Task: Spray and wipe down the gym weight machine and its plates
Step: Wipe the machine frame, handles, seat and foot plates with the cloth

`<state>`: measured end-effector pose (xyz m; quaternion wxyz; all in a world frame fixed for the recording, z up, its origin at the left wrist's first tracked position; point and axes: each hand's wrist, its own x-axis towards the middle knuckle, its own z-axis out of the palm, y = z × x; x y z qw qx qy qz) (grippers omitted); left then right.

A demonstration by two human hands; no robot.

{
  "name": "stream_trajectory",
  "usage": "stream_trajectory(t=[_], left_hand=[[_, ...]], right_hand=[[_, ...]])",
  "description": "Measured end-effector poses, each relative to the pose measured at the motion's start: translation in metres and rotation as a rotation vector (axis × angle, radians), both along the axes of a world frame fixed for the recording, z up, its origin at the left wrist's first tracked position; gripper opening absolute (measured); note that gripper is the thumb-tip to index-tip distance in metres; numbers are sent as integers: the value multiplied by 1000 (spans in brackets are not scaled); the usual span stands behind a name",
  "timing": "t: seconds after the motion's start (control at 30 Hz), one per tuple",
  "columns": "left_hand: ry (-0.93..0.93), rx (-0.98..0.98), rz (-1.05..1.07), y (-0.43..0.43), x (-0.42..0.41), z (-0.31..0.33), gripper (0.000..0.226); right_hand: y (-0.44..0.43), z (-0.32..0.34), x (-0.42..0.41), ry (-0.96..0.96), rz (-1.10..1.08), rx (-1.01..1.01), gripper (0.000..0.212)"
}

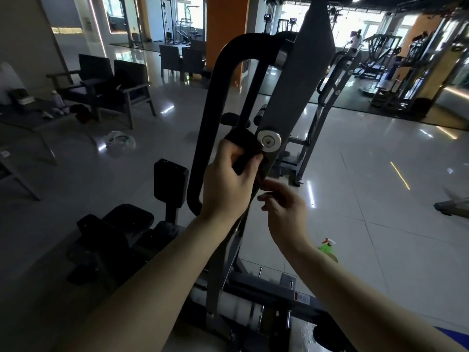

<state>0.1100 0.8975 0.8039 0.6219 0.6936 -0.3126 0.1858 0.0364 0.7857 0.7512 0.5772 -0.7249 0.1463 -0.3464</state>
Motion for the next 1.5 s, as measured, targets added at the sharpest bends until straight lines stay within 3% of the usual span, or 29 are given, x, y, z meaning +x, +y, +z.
stream_trajectory(t=[0.07, 0.23, 0.43, 0.6, 0.7, 0.93, 1.03, 1.13, 1.2, 1.33, 1.4, 1.5], left_hand=[[-33, 26, 9, 0, 1, -7, 30], [35, 305, 13, 43, 4, -66, 24], [82, 302, -166, 92, -13, -63, 23], [97, 274, -401, 100, -26, -46, 24], [107, 277, -465, 96, -19, -50, 28], [-231, 481, -294, 73, 0, -46, 33], [-214, 370, -254, 69, 15, -37, 32], [-251, 166, -78, 63, 38, -31, 23], [-220, 63, -31, 60, 53, -29, 30], [-136, 62, -52, 54, 83, -27, 58], [-57, 101, -133, 52, 99, -24, 51], [-108, 107, -270, 53, 127, -20, 41]], right_hand=[[1, 0, -2, -1, 33, 20, 46], [20, 4, -9, -17, 26, 142, 52], [71, 4, -31, 3, 27, 256, 12], [106, 24, -45, -4, 128, 431, 43], [106, 28, -40, 49, 56, 509, 41], [92, 26, -38, -23, 45, 747, 37], [80, 24, -39, -53, 24, 738, 41], [71, 26, -35, -77, -18, 745, 46], [70, 27, -31, -111, -83, 761, 45], [79, 26, -24, -151, -165, 745, 49], [84, 22, -20, -191, -226, 747, 53], [103, 19, -7, -252, -340, 731, 56]])
